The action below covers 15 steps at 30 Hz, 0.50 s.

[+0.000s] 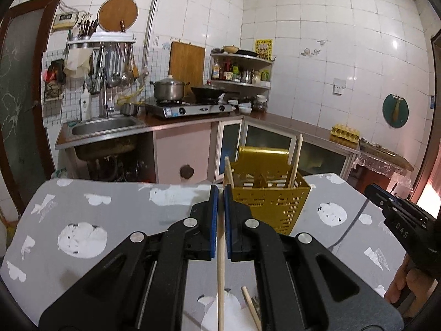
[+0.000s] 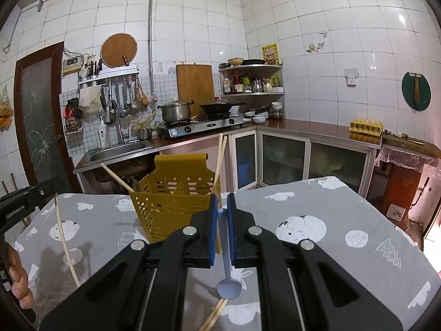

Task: Organize utensils
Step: 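Carry the left tool's chopstick to the yellow holder while the right tool carries the spoon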

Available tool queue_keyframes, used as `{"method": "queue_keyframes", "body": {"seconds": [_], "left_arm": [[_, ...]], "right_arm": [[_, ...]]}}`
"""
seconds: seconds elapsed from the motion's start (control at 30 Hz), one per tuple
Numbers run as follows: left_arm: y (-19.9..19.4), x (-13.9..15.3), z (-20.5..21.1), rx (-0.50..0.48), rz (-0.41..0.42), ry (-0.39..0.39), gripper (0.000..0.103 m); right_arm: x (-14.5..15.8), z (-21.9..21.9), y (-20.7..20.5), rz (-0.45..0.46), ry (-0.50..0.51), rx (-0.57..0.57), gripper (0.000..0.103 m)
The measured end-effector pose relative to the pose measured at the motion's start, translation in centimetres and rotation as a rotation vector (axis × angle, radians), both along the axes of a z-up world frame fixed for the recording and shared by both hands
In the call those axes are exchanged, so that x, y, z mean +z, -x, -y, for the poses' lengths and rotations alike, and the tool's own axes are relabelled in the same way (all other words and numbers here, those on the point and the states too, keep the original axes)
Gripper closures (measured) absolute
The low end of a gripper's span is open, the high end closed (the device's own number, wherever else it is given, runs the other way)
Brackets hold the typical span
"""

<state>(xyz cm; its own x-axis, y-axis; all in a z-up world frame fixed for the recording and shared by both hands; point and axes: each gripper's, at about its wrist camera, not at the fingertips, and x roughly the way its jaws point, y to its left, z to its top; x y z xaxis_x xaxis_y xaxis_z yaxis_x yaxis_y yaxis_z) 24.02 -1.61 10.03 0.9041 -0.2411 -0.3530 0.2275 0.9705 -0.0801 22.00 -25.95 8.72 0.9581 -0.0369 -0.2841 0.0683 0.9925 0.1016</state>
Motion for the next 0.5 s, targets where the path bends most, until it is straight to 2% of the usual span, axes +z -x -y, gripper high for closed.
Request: {"method": "queue_keyframes", "body": {"seconds": [0.17,0.5], "left_arm": [[-0.5,1.0,0.8,-0.007,0.045,0.003,0.1],[-2.4,1.7,1.4,-0.017,0.071,0.034,0.1]], "right_arm": [[0.3,0.5,-1.2,0.002,-0.012,0.002,0.096],[2.0,0.5,-2.6,0.033,0.0,0.016,0.096]]}}
